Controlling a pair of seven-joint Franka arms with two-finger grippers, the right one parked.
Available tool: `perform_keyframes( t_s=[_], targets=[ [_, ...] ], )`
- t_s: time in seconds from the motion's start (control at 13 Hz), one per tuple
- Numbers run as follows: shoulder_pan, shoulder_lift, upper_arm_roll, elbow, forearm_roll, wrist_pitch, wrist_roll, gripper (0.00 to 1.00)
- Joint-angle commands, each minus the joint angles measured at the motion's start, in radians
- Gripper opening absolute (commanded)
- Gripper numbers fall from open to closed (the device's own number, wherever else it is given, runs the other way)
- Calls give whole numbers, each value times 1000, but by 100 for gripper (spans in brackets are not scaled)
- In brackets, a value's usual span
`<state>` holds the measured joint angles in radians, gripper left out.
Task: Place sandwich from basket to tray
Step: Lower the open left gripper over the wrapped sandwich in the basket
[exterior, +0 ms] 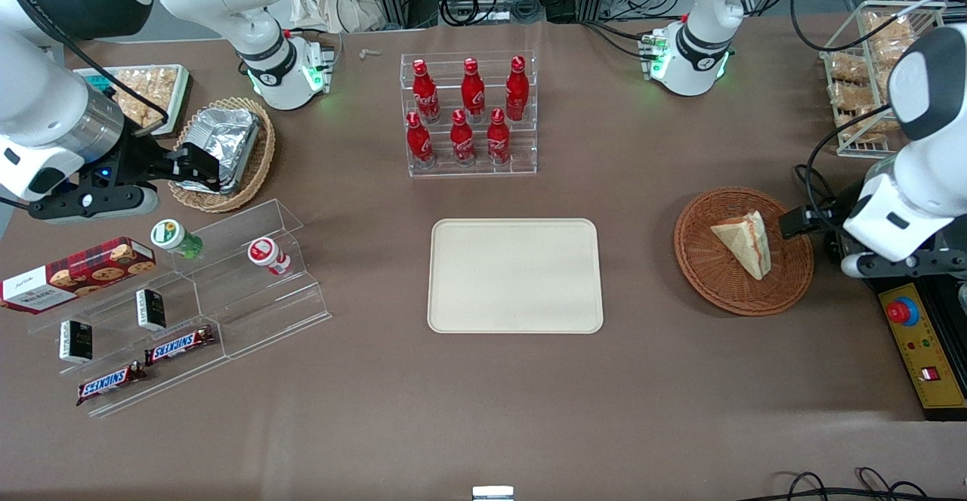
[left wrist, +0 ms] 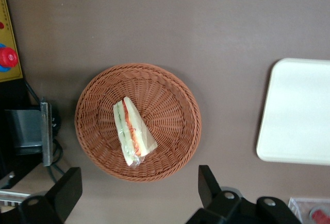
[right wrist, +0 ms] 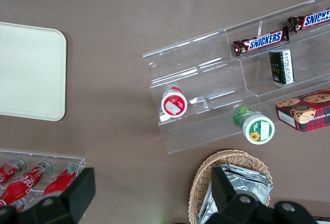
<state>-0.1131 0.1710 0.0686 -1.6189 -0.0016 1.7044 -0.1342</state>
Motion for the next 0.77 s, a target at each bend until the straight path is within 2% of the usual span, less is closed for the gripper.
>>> perform_keyframes(
  t_s=[0.0, 0.31, 0.54, 0.69],
  targets=[
    [6, -25, 2, -77, -8, 78, -163, 100],
    [7, -86, 36, -316, 0, 321, -278, 100],
    [7, -91, 63, -419, -15, 435, -327, 100],
    [6, -96, 63, -504, -12, 544, -433, 100]
  ],
)
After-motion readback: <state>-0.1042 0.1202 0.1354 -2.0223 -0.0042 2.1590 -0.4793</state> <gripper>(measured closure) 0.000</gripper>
